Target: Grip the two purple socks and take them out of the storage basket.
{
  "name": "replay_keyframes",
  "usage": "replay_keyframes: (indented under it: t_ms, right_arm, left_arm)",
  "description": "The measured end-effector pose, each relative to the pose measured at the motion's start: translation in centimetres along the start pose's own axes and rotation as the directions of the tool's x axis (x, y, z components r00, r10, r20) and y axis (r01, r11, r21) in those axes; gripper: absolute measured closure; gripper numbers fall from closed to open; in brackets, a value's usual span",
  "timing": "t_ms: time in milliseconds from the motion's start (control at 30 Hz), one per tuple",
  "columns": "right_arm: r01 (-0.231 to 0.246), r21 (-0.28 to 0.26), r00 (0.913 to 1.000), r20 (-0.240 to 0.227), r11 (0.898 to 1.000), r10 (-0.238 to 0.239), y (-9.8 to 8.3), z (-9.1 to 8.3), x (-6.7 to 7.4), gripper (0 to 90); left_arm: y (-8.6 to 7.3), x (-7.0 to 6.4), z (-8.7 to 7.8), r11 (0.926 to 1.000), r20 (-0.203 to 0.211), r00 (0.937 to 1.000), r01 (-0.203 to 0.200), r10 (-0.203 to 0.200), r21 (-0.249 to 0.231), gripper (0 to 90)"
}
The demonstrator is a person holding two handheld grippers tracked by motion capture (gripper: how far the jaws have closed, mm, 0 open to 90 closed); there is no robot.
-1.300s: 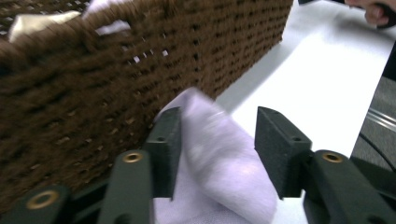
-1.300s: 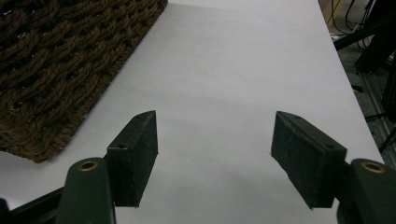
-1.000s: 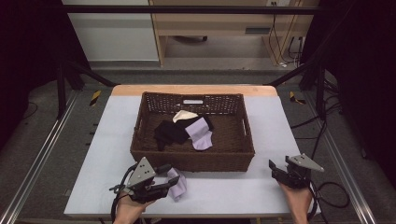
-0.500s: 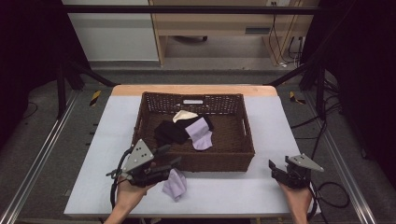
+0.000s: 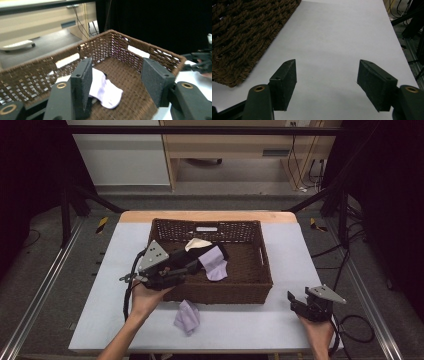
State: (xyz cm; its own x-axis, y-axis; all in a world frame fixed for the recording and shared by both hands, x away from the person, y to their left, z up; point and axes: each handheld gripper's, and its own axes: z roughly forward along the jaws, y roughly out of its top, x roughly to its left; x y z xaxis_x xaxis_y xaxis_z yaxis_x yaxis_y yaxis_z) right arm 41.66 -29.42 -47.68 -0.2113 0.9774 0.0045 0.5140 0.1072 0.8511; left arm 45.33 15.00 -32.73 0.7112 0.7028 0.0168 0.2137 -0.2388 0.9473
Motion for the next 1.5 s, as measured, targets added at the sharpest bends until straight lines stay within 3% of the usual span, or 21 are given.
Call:
replay_keyframes:
  t_ms: [267,433,567,767,1067,1400,1500]
  right_arm:
    - [-0.003,0.002,1.0,0.0,1.0,0.003,0.0,0.0,0.0,32.0]
    - [-0.001,0.002,1.0,-0.002,1.0,0.001,0.0,0.1,0.0,32.1]
    - [-0.004,0.003,1.0,-0.004,1.0,0.004,0.0,0.1,0.0,32.2]
    - [-0.006,0.002,1.0,-0.003,1.0,0.006,0.0,0.1,0.0,32.2]
    - [-0.01,-0.001,0.9999,-0.008,1.0,0.01,0.0,0.2,-0.1,32.3]
    - [-0.011,-0.001,0.9999,-0.009,1.0,0.011,0.0,0.2,-0.1,32.3]
    - [-0.012,-0.002,0.9999,-0.009,1.0,0.012,0.0,0.2,-0.1,32.3]
  left_arm:
    - [1.3,1.2,2.2,0.9999,-0.047,0.9989,0.004,-0.003,0.012,43.1]
    - [1.7,1.7,3.5,0.9996,-0.056,0.9984,-0.012,0.014,0.027,43.8]
    - [2.1,1.8,4.3,0.9998,-0.047,0.9987,-0.016,0.016,0.012,43.9]
    - [2.6,2.2,6.1,0.9997,-0.067,0.9975,-0.023,0.023,0.005,44.5]
    - [1.4,3.2,9.4,0.9984,-0.095,0.9951,-0.019,0.024,0.053,45.7]
    - [-0.2,3.6,11.9,0.993,-0.07,0.9976,0.012,-0.004,0.117,46.1]
    - [-0.4,3.6,12.3,0.9906,-0.077,0.997,0.003,0.008,0.137,46.9]
